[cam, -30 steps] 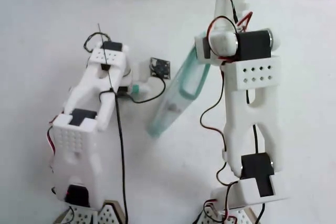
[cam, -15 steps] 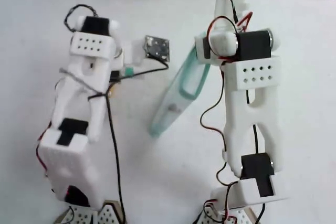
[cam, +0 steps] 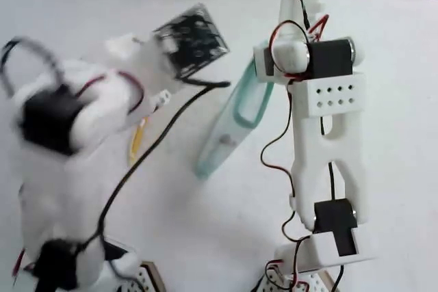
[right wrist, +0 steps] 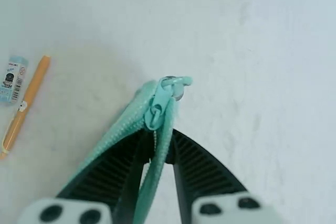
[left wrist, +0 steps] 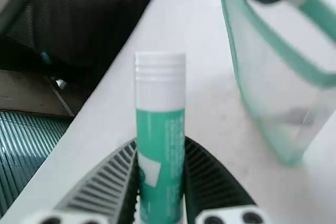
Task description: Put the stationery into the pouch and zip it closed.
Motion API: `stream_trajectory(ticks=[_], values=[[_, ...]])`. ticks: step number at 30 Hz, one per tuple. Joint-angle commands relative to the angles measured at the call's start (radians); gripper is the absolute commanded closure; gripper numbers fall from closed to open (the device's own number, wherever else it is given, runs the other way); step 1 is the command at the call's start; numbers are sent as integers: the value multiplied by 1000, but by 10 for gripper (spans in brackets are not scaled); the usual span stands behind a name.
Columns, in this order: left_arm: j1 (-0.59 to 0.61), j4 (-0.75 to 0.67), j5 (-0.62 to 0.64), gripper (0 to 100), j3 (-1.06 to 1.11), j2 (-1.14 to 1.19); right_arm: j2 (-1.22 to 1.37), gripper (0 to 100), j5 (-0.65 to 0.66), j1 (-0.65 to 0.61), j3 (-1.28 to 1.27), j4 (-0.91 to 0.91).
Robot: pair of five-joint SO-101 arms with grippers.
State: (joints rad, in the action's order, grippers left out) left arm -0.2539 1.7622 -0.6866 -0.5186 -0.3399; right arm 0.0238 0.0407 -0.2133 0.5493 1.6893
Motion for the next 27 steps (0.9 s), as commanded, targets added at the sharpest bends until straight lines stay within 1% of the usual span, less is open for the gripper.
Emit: stream_trajectory(ticks=[1, 3, 5, 9, 12, 16, 18, 22, 24, 27], values=[[-108, -104, 391, 976, -37, -288, -12, 979, -8, -1, 0, -7], [-163, -161, 535, 976, -8, -348, -12, 979, -8, 1, 0, -7], [-228, -226, 652, 976, 54, -377, -12, 979, -8, 4, 0, -5], [-320, -405, 809, 976, 273, -386, -12, 979, -2, 13, 0, -5], [-352, -534, 853, 976, 445, -389, -12, 979, -8, 30, 2, -7], [-357, -687, 867, 976, 634, -418, -12, 979, -8, 45, 2, -13], [-357, -804, 905, 976, 747, -456, -12, 979, -6, 45, 3, -13], [-374, -1080, 970, 977, 991, -539, -12, 979, -8, 41, 3, -15], [-394, -1188, 996, 977, 1100, -582, -12, 979, -8, 41, 2, -22], [-412, -1333, 1000, 978, 1215, -653, -12, 979, -8, 38, 2, -21]])
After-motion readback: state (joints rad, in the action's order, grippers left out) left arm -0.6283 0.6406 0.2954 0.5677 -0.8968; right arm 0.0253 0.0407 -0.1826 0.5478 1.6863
